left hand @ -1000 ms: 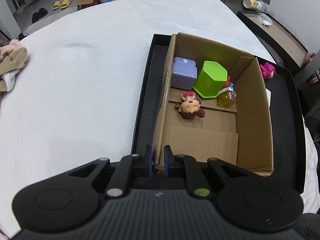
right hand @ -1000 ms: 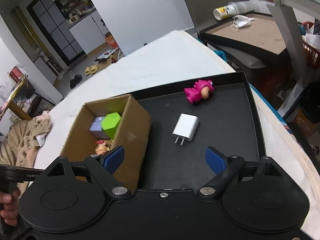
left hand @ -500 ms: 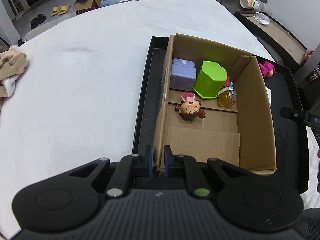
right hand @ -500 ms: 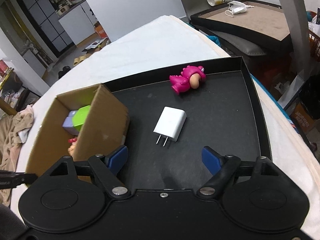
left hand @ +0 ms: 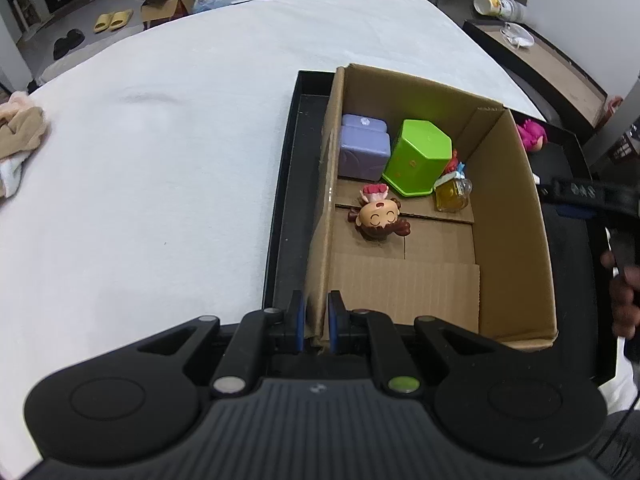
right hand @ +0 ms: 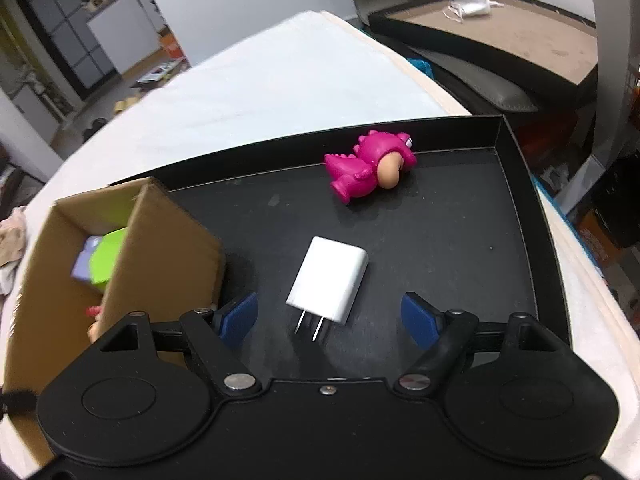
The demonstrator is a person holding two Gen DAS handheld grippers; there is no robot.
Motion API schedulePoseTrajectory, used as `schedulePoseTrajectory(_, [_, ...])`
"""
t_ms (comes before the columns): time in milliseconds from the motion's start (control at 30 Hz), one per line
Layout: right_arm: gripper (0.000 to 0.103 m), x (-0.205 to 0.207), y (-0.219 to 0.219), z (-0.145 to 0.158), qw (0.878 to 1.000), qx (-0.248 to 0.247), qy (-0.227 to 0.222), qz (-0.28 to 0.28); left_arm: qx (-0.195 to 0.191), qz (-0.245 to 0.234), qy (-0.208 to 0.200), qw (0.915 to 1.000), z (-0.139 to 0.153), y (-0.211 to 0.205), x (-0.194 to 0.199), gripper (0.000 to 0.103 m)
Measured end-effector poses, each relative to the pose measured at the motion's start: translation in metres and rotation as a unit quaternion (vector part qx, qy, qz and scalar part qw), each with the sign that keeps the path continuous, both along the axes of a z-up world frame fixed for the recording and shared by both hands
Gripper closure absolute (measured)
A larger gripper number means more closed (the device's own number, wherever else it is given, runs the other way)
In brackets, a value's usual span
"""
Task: Organize rigid objects
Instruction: 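Move the right tool to the white charger plug and grasp it, then carry the white charger into the box and open the right tool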
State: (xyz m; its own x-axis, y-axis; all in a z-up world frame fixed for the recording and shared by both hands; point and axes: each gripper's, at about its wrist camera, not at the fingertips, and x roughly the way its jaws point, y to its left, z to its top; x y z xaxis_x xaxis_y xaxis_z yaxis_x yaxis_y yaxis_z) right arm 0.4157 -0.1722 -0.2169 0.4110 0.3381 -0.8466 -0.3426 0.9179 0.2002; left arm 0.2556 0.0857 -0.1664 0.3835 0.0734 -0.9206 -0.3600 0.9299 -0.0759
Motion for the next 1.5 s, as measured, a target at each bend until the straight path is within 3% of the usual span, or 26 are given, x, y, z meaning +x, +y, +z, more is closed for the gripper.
schedulePoseTrajectory(200, [0.029, 0.011, 0.019, -0.016, 0.998, -0.053, 0.013, -0.008, -0.001, -0.003, -0.004, 1.0, -0.001, 0.001, 0.0, 0.092])
schedulePoseTrajectory(267, [0.04, 0.007, 0.026, -0.016, 0.996, -0.085, -0.006, 0.006, -0.001, -0.004, -0.005, 1.0, -0.002, 0.001, 0.0, 0.092])
schedulePoseTrajectory(333, [0.065, 0.004, 0.029, -0.013, 0.995, -0.101, -0.012, 0.017, -0.001, -0.005, -0.006, 1.0, -0.002, 0.001, -0.001, 0.092])
schedulePoseTrajectory(467, [0.066, 0.004, 0.021, -0.005, 0.996, -0.085, 0.009, 0.009, -0.004, -0.005, -0.009, 0.9999, -0.002, 0.002, -0.001, 0.092])
schedulePoseTrajectory(900, [0.067, -0.027, 0.01, 0.03, 0.995, -0.099, -0.019, 0.026, -0.023, -0.005, -0.023, 0.9995, -0.001, 0.008, -0.007, 0.092])
schedulePoseTrajectory(1500, [0.067, -0.047, 0.04, 0.099, 0.994, -0.08, -0.063, 0.04, -0.046, -0.005, -0.046, 0.9978, 0.003, 0.015, -0.015, 0.092])
